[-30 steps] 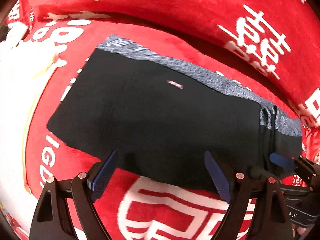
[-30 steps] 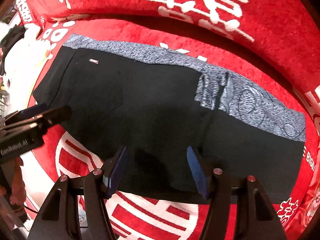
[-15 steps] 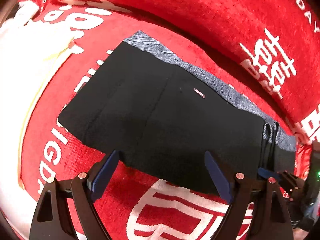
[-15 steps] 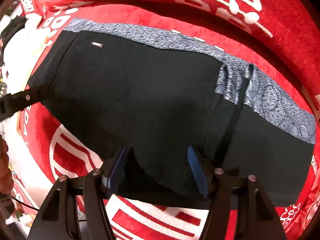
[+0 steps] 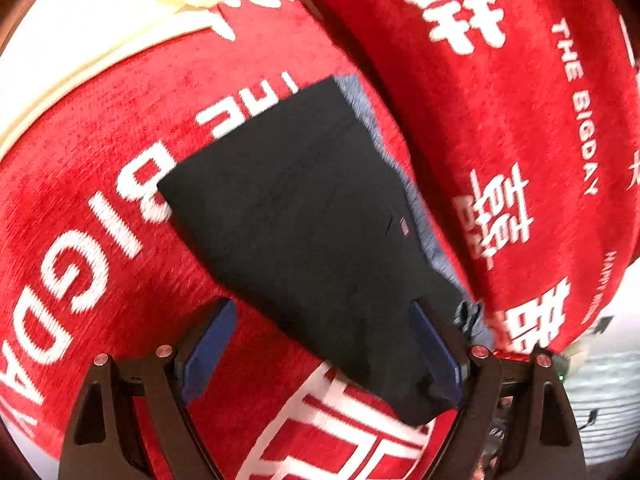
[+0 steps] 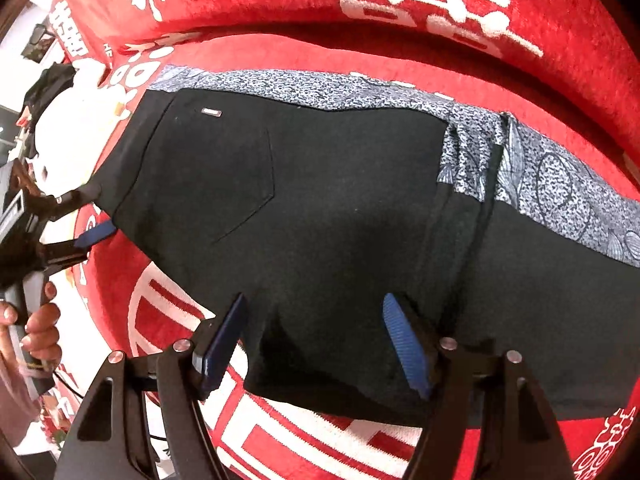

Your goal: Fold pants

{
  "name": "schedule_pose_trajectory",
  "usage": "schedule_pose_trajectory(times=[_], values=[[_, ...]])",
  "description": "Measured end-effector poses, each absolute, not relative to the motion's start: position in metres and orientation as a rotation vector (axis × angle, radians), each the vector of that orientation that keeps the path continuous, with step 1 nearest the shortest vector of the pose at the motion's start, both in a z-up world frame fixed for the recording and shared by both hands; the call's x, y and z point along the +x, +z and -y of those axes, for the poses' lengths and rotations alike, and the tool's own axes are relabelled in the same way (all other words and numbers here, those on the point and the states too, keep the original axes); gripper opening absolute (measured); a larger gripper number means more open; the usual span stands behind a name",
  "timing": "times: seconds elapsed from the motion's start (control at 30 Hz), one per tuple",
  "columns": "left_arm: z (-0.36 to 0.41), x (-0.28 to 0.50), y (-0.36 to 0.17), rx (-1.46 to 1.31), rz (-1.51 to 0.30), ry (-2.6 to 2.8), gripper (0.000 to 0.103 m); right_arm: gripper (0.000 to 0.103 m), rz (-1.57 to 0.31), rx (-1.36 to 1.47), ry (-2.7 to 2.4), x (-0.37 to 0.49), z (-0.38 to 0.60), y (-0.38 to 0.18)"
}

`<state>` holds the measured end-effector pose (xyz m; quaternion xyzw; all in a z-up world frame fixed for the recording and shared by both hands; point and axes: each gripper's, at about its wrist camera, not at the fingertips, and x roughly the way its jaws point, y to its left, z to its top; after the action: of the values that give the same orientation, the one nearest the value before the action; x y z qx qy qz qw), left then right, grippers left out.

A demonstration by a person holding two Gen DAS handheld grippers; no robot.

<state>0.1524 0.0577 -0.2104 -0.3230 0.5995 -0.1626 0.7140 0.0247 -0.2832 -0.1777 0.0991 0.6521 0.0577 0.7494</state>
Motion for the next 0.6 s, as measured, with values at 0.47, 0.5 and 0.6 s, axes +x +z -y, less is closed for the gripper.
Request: schedule_pose_trajectory(times=[0.47, 0.5, 0.6], values=[[-0.003, 0.175, -0.194, -0.532, -1.259, -0.233, 0.040, 0.074, -1.442, 0.287, 0.143, 0.028, 0.287, -0.167], [0.003, 0.174, -0.188, -0.424, -1.251, -0.224, 0.033, 0.074, -1.443, 0.328, 0.145, 0.034, 0.291, -0.158], [0.047, 0.155, -0.162, -0.017, -1.132, -0.287, 0.033, 0.074, -1.431, 0.387, 0.158, 0.059, 0.295, -0.132]])
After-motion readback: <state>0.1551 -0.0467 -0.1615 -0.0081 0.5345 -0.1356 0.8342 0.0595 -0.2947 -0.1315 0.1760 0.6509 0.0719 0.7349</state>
